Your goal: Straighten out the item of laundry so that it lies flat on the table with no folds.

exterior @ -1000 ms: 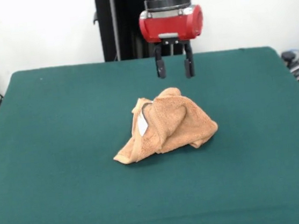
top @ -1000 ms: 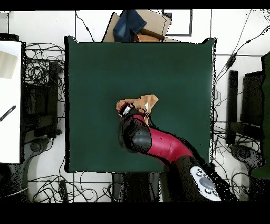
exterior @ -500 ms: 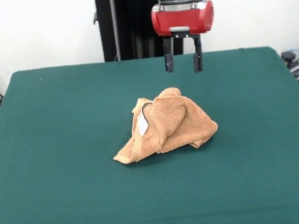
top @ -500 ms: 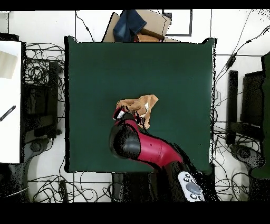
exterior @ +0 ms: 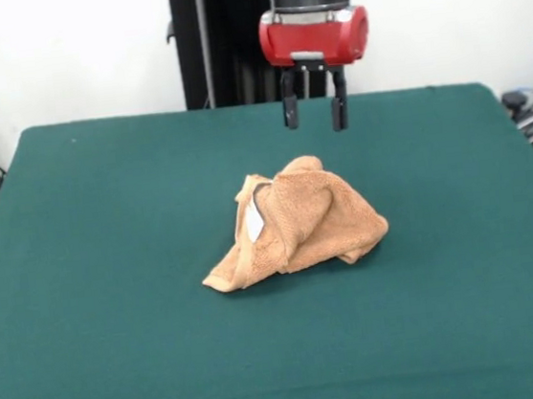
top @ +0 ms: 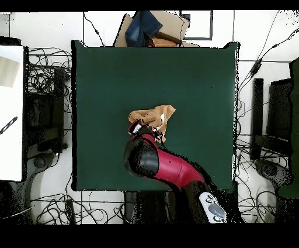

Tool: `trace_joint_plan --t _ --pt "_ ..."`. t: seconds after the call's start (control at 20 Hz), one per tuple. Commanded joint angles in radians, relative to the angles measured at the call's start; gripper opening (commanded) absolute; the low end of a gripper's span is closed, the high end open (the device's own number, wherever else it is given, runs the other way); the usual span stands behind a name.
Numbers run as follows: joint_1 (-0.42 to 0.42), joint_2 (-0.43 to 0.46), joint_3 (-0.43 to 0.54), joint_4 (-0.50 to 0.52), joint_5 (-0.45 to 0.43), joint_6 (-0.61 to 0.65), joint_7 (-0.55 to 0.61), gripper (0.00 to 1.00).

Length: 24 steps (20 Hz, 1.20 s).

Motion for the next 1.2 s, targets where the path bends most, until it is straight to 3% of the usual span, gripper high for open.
trace_joint_plan --t 0.05,0.3,0.6,0.75,0.9,1.2 --pt "0.114 -0.037 -0.137 -0.025 0.153 0.165 0.271 1.00" --pt "0.254 -0.020 -0.283 -0.173 0.197 0.352 0.266 1.00" --pt "0.300 0.011 -0.324 -0.242 0.205 0.450 0.296 1.00" --pt "0.282 0.051 -0.279 -0.202 0.222 0.327 0.286 1.00" --pt "0.201 0.100 -0.182 -0.160 0.215 0.221 0.251 1.00" --pt "0.115 0.148 -0.107 -0.142 0.173 0.126 0.210 1.00"
